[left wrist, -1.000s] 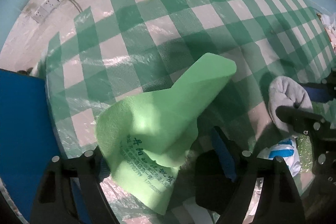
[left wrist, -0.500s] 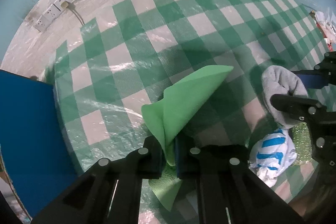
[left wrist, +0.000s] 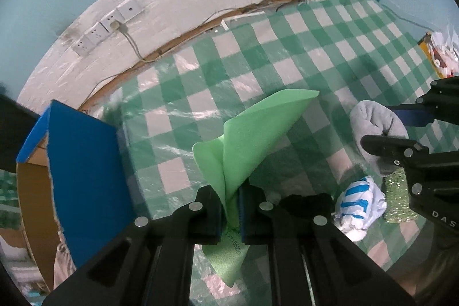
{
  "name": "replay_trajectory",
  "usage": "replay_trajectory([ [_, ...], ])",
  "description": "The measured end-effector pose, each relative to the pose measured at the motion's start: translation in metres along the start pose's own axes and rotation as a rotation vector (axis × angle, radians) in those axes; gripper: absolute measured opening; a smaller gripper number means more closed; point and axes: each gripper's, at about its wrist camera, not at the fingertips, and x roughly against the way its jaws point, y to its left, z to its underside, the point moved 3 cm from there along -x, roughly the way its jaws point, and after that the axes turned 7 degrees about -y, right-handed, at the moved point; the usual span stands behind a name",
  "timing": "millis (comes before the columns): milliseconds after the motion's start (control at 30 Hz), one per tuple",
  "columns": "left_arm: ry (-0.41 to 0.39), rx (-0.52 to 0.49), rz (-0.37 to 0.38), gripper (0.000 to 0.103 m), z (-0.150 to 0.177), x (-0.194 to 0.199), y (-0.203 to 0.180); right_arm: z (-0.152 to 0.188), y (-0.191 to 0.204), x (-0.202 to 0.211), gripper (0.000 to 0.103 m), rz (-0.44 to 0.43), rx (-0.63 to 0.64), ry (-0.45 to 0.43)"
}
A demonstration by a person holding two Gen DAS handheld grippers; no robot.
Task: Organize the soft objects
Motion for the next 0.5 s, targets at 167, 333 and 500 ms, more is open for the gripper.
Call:
replay_trajectory([
  [167, -0.009, 0.001, -0.014, 0.009, 0.004, 0.013, 0.004, -0.004, 0.002, 0.015, 0.027, 0.006, 0.012, -0.036],
  [333, -0.026, 0.018, -0.023, 0.009, 0.006, 0.026, 0.015, -0.013, 0.005, 0.025, 0.027, 0.010, 0.020, -0.067],
  [500, -0.042, 0.035, -0.039, 0.009, 0.009, 0.038, 0.023, -0.019, 0.009, 0.034, 0.027, 0.009, 0.018, -0.086],
])
